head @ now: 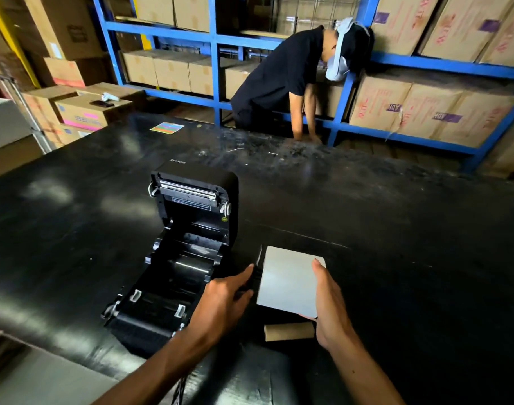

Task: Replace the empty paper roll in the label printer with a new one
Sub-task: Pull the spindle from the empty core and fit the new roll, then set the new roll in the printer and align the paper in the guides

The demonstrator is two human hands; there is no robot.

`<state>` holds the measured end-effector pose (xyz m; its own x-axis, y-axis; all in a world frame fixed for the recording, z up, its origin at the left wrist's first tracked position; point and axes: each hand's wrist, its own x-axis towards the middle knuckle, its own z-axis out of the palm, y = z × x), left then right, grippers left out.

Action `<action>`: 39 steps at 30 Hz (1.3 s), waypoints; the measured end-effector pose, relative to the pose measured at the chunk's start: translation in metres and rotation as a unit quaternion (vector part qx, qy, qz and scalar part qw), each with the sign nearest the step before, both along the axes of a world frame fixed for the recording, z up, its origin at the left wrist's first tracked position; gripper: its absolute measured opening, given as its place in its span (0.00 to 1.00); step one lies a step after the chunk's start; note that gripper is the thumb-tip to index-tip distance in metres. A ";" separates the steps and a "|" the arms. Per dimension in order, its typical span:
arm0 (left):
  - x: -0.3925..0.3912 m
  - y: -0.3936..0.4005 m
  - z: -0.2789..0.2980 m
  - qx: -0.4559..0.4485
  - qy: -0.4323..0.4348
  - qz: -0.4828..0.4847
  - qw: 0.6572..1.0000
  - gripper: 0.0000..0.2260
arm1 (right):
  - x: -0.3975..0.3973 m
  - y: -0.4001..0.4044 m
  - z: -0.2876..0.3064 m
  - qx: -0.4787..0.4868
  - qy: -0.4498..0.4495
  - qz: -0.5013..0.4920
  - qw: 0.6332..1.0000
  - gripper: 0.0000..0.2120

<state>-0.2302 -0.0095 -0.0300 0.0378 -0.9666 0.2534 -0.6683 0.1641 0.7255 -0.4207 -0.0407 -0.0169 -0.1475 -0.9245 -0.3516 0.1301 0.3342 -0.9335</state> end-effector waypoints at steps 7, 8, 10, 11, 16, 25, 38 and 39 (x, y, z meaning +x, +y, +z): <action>0.015 0.007 0.025 0.000 0.044 -0.055 0.997 0.26 | 0.026 0.005 0.006 -0.005 -0.004 0.011 1.000 0.15; 0.021 0.007 0.027 0.019 0.079 -0.048 0.996 0.26 | 0.030 0.006 0.008 -0.005 -0.007 0.011 1.000 0.15; 0.037 0.005 0.028 0.077 0.168 -0.044 0.982 0.27 | 0.039 0.006 0.011 -0.012 -0.010 0.010 1.000 0.15; 0.046 0.004 0.028 0.103 0.214 -0.046 0.970 0.24 | 0.044 0.007 0.013 -0.019 -0.009 0.009 1.000 0.15; 0.080 -0.002 0.041 0.111 0.249 -0.085 0.958 0.20 | 0.079 0.010 0.020 -0.062 0.016 -0.005 0.998 0.15; 0.151 -0.004 0.047 0.194 0.387 -0.088 0.897 0.13 | 0.156 0.019 0.024 -0.115 0.035 0.002 0.993 0.10; 0.202 -0.009 0.020 0.199 0.434 -0.020 0.878 0.13 | 0.235 0.018 -0.003 -0.135 0.103 -0.002 0.985 0.21; 0.205 -0.012 0.019 0.204 0.441 -0.015 0.874 0.13 | 0.237 0.015 -0.003 -0.133 0.120 -0.002 0.984 0.22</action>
